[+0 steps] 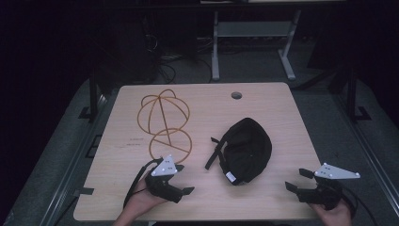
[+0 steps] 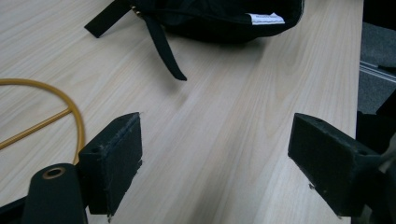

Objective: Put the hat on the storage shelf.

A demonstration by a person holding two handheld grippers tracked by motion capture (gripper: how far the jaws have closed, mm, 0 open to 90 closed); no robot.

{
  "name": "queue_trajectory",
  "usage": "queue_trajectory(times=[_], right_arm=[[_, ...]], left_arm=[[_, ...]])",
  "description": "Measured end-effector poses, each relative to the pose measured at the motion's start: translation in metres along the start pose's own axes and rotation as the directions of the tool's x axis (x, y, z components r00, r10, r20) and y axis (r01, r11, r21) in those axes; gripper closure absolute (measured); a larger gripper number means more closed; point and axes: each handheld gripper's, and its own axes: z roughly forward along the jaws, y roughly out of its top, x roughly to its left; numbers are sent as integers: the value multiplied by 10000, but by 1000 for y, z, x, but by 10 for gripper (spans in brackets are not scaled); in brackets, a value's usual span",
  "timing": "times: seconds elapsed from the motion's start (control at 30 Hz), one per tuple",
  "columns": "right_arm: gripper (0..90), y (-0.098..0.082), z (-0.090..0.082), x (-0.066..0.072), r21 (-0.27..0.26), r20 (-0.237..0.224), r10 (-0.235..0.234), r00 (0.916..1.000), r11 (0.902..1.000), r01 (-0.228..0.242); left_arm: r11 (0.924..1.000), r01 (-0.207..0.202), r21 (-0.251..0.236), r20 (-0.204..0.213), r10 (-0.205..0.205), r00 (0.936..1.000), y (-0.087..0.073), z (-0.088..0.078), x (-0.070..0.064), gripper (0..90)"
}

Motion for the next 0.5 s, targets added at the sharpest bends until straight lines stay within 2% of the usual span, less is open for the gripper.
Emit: queue_trajectory(times=[0.13,0.33,0.5], right_arm=[[188,0,1,-1,19,20,24,10000,10000,-24],[187,0,1,1,-4,14,-2,10000,10000,2],[188,0,0,1,-1,-5,-92,10000,10000,92]], left_arm=[[9999,-99,19,215,99,9997,6,4,-4,175],[9988,-497,50,503,494,9975,18,12,-13,175],[9963,-856,-36,982,855,9915,36,24,-23,181]])
